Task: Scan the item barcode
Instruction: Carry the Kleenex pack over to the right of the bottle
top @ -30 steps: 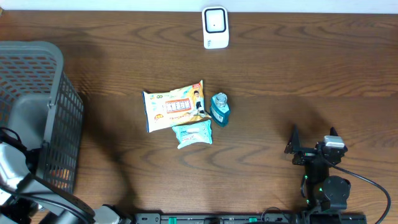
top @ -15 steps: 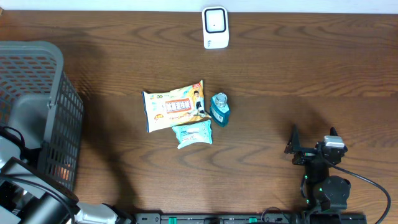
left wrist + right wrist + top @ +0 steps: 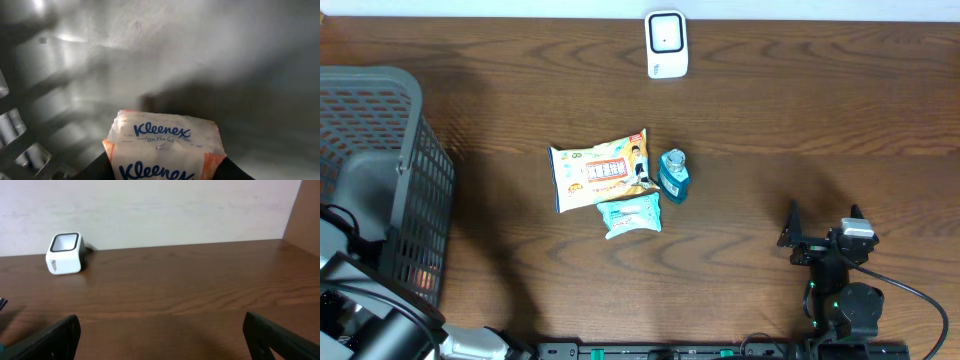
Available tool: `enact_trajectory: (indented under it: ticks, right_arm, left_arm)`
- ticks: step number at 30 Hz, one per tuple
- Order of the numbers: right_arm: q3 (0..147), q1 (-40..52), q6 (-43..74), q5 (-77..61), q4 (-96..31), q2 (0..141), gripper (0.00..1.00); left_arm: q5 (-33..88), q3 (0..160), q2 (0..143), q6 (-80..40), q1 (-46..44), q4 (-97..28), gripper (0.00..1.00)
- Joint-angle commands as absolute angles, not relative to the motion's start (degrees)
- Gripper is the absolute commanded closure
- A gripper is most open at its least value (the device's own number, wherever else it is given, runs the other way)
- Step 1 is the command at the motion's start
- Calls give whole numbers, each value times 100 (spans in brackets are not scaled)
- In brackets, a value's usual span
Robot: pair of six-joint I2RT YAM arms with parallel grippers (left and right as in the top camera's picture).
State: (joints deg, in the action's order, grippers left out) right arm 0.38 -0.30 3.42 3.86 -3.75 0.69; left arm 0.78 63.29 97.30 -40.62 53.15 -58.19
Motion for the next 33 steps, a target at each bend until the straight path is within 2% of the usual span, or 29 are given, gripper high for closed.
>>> enact_trajectory:
  ticks: [1,8,14,19,23,33]
  right_arm:
    - [30,10,294,397,-392,49,1]
    - [30,10,294,397,-392,49,1]
    - [30,10,294,397,-392,49,1]
    - [30,10,294,395,-392,49,1]
    - [30,10,294,395,-392,49,1]
    - [30,10,294,397,-392,49,1]
  left_arm:
    - [196,7347,9183,-4027,5317,-6020,55]
    - [1872,8980,8018,-4128,5317,-5870,55]
    - [3225,9251,6862,-4466,4932,-5188,55]
    - [3236,9249,6228,-4462,3728,-5172,55]
    - [3076,9249,6106,-4466,2386,-5151,55]
    - [1463,9212,6910,-4462,-1114,-4871,55]
